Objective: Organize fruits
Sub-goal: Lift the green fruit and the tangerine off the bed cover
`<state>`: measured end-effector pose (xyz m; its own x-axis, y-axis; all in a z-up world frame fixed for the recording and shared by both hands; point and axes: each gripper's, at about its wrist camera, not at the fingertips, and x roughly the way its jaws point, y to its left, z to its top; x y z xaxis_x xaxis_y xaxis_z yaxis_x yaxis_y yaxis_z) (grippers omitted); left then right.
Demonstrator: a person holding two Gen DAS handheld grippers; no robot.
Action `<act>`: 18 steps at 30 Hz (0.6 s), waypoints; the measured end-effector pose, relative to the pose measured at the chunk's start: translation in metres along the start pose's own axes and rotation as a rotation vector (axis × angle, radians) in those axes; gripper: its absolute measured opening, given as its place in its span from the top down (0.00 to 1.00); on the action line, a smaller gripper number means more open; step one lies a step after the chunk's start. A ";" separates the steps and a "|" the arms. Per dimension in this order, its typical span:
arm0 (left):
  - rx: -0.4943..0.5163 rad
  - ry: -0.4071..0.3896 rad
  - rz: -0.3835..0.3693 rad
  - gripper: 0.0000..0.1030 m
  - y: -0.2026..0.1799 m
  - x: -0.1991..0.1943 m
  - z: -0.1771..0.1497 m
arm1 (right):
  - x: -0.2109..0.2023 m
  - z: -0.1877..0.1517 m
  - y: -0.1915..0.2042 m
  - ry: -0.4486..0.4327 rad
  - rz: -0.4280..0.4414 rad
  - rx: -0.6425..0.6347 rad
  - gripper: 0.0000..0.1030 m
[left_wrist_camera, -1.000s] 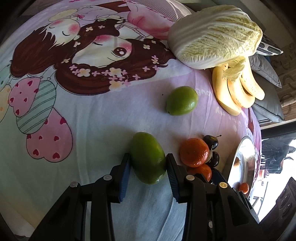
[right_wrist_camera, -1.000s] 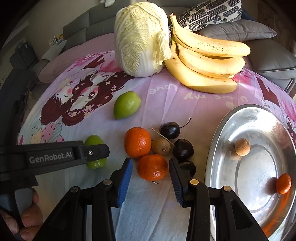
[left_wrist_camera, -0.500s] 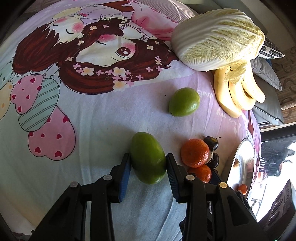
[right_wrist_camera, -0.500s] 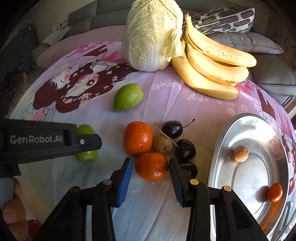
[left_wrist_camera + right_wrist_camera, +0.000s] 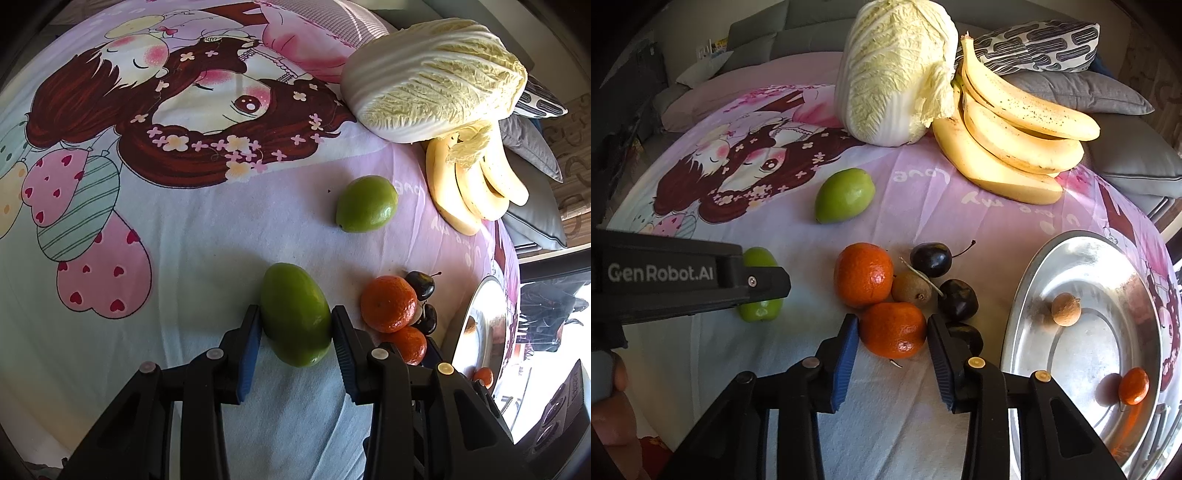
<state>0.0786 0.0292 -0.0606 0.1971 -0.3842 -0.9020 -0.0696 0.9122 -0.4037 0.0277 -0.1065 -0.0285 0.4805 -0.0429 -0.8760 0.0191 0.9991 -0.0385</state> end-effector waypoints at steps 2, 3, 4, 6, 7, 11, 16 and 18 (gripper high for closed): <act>0.001 -0.004 -0.002 0.62 0.001 -0.002 0.000 | -0.002 0.000 0.000 -0.009 0.003 0.002 0.61; 0.000 -0.006 -0.002 0.62 0.001 -0.004 0.000 | -0.004 0.001 0.000 -0.013 0.007 0.004 0.61; 0.000 -0.009 -0.001 0.62 0.002 -0.005 0.000 | -0.005 0.001 0.000 -0.018 0.013 0.007 0.61; -0.001 -0.018 -0.002 0.62 0.003 -0.009 -0.001 | -0.009 0.002 -0.001 -0.031 0.020 0.015 0.61; 0.001 -0.024 -0.004 0.62 0.004 -0.012 0.000 | -0.011 0.002 -0.002 -0.040 0.024 0.020 0.61; 0.009 -0.046 -0.007 0.62 0.005 -0.021 -0.001 | -0.020 0.004 -0.002 -0.068 0.038 0.030 0.61; 0.019 -0.059 -0.011 0.62 0.004 -0.029 -0.002 | -0.025 0.005 -0.001 -0.079 0.051 0.031 0.61; 0.025 -0.064 -0.012 0.61 0.000 -0.034 -0.003 | -0.025 0.005 -0.002 -0.080 0.055 0.034 0.61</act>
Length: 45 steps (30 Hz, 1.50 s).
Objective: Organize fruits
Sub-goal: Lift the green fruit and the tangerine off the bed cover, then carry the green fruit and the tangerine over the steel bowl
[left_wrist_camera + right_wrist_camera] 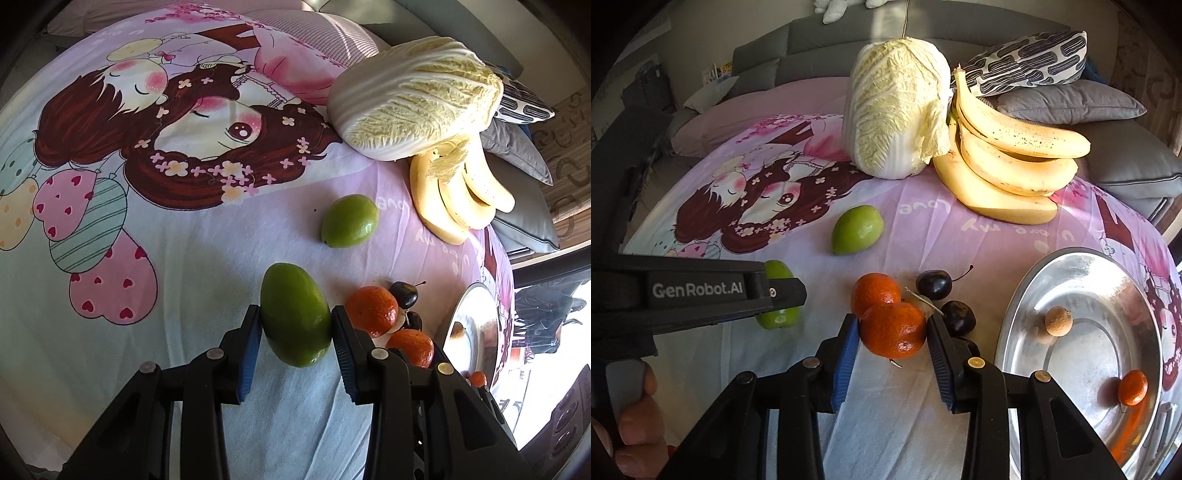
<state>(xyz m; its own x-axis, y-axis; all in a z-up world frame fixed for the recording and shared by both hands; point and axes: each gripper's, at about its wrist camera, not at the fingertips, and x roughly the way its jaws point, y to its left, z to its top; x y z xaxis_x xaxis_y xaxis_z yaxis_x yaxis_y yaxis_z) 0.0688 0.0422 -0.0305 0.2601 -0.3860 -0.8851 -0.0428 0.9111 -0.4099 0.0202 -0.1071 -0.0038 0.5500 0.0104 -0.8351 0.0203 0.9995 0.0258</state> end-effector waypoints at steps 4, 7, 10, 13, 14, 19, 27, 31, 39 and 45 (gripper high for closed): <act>0.016 -0.010 0.006 0.62 -0.003 -0.004 -0.005 | -0.002 0.000 -0.002 -0.007 0.002 0.004 0.61; 0.025 -0.013 0.015 0.62 -0.006 -0.006 -0.007 | -0.002 0.000 -0.006 -0.007 -0.015 0.014 0.61; 0.036 -0.022 0.028 0.61 -0.008 -0.009 -0.008 | -0.003 0.001 -0.012 -0.006 -0.019 0.032 0.61; 0.043 -0.017 0.027 0.61 -0.012 -0.009 -0.008 | -0.005 0.001 -0.017 -0.009 -0.033 0.033 0.61; 0.044 -0.016 0.028 0.62 -0.014 -0.009 -0.008 | -0.006 0.001 -0.019 -0.011 -0.034 0.037 0.61; 0.067 -0.018 0.037 0.62 -0.031 -0.012 -0.001 | -0.016 0.002 -0.034 -0.037 -0.043 0.075 0.61; 0.145 0.002 0.038 0.61 -0.076 -0.016 0.007 | -0.030 0.005 -0.069 -0.065 -0.061 0.162 0.61; 0.204 0.010 0.039 0.61 -0.102 -0.014 0.001 | -0.036 0.006 -0.090 -0.074 -0.079 0.214 0.61; 0.321 0.017 0.021 0.61 -0.157 -0.007 -0.010 | -0.046 -0.002 -0.142 -0.070 -0.147 0.350 0.61; 0.408 0.053 0.010 0.61 -0.191 0.007 -0.023 | -0.058 -0.014 -0.188 -0.075 -0.191 0.468 0.61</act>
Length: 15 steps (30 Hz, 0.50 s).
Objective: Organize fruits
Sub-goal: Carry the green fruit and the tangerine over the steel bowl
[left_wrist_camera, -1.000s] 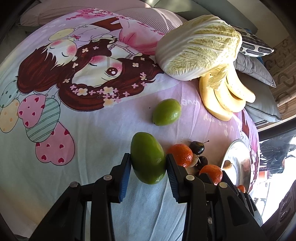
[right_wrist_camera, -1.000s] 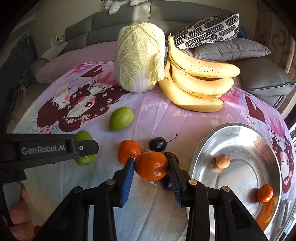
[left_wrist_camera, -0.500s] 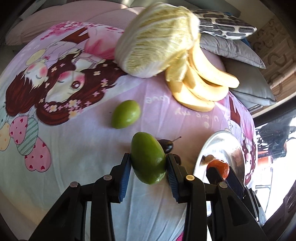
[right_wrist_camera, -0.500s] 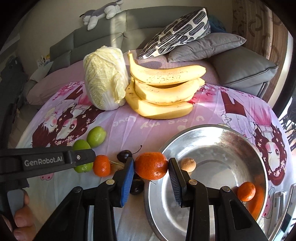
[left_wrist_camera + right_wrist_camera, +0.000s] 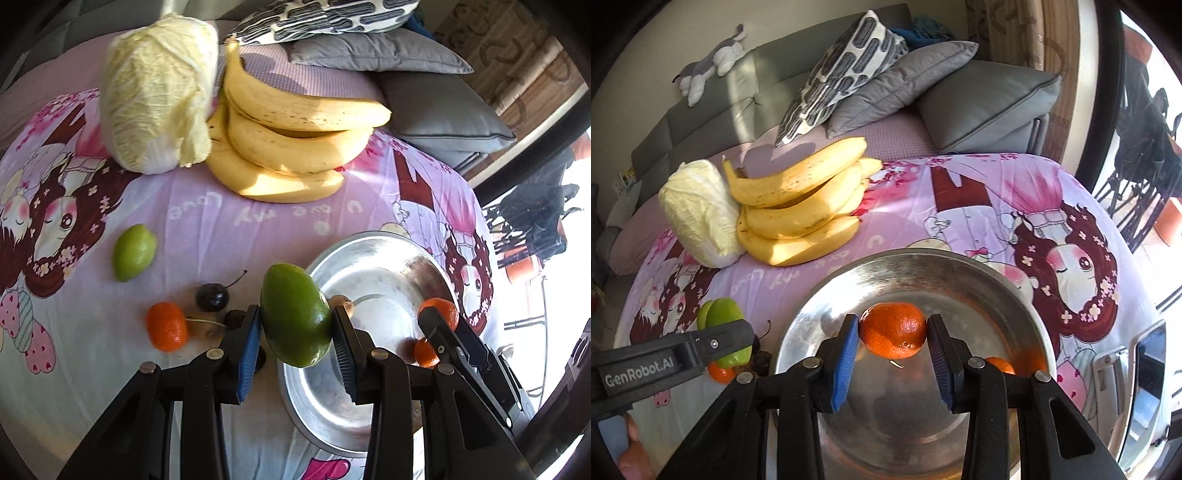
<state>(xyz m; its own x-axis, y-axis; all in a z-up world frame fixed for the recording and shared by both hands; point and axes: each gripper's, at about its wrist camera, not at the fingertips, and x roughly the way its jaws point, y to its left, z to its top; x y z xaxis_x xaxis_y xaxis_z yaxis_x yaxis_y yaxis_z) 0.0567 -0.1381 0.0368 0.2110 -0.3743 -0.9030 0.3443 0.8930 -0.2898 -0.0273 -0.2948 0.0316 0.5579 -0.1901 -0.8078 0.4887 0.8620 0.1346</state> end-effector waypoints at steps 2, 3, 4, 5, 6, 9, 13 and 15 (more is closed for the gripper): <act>0.033 0.009 -0.002 0.61 -0.014 0.004 0.000 | 0.000 0.002 -0.015 -0.001 -0.022 0.035 0.61; 0.047 0.014 -0.002 0.61 -0.020 0.007 0.000 | 0.000 0.002 -0.022 -0.001 -0.031 0.050 0.61; 0.060 0.021 -0.004 0.61 -0.025 0.010 0.000 | 0.001 0.003 -0.028 0.000 -0.038 0.066 0.61; 0.072 0.029 -0.007 0.61 -0.031 0.014 0.001 | 0.001 0.004 -0.034 0.001 -0.041 0.081 0.61; 0.083 0.037 -0.009 0.61 -0.035 0.017 0.001 | 0.001 0.003 -0.039 0.002 -0.043 0.094 0.61; 0.108 0.061 -0.016 0.61 -0.047 0.025 0.001 | 0.002 0.004 -0.048 0.004 -0.051 0.117 0.61; 0.127 0.078 -0.010 0.61 -0.059 0.036 0.006 | 0.005 0.004 -0.049 0.013 -0.050 0.116 0.61; 0.130 0.078 -0.002 0.61 -0.062 0.040 0.011 | 0.007 0.004 -0.047 0.020 -0.049 0.109 0.61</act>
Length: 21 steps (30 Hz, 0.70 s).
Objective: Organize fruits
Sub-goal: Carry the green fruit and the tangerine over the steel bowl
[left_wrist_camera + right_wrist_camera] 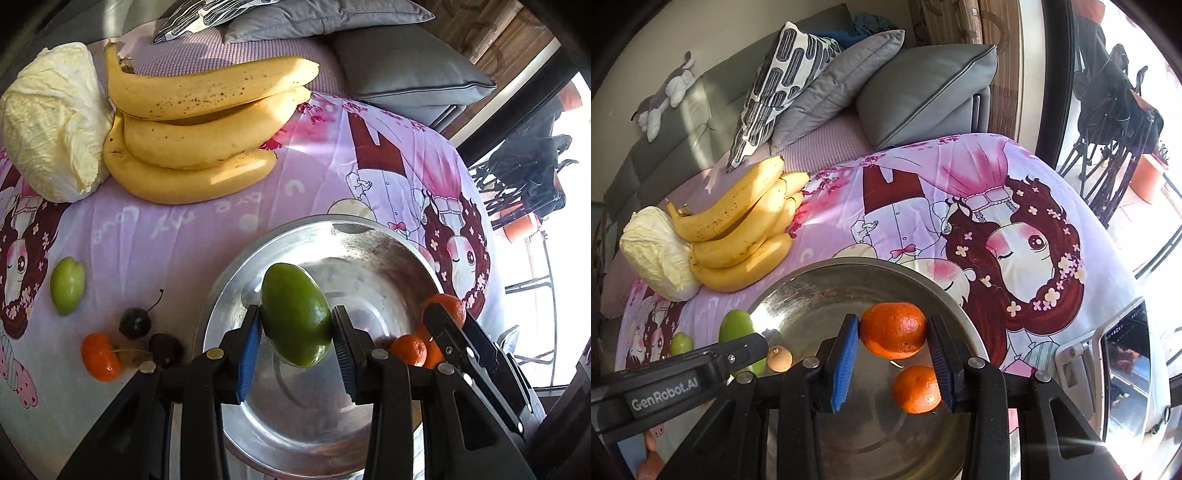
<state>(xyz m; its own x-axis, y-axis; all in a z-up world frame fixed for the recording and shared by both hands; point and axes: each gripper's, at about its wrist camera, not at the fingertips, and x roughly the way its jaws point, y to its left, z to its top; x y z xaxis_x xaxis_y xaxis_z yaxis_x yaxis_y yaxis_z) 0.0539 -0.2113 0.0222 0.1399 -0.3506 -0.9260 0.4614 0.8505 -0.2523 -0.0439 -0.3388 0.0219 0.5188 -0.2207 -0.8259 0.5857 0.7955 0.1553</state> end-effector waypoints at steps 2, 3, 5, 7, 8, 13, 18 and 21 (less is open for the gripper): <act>0.006 0.000 0.003 0.61 -0.003 0.004 0.006 | 0.003 0.000 0.001 0.008 -0.001 -0.006 0.61; 0.009 0.002 0.006 0.61 -0.004 0.006 0.008 | 0.005 0.000 0.001 0.014 -0.002 -0.007 0.61; 0.012 0.010 0.008 0.61 -0.007 0.010 0.011 | 0.009 0.000 0.002 0.025 -0.005 -0.012 0.61; 0.015 0.020 0.010 0.61 -0.008 0.016 0.013 | 0.013 0.000 0.002 0.035 -0.008 -0.015 0.61; 0.016 0.026 0.013 0.61 -0.009 0.019 0.014 | 0.014 0.000 0.002 0.038 -0.008 -0.016 0.61; 0.020 0.055 0.023 0.61 -0.010 0.033 0.017 | 0.019 0.002 0.005 0.047 -0.010 -0.030 0.61; 0.015 0.080 0.027 0.61 -0.009 0.043 0.018 | 0.025 0.002 0.008 0.059 -0.012 -0.044 0.61; 0.012 0.086 0.035 0.61 -0.010 0.048 0.019 | 0.029 0.001 0.008 0.072 -0.017 -0.047 0.61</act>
<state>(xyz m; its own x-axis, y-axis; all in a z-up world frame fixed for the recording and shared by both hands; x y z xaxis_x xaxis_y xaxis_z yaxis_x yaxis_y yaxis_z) 0.0730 -0.2441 -0.0139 0.0803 -0.2852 -0.9551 0.4681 0.8568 -0.2165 -0.0233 -0.3398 0.0000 0.4623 -0.1949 -0.8651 0.5630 0.8182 0.1166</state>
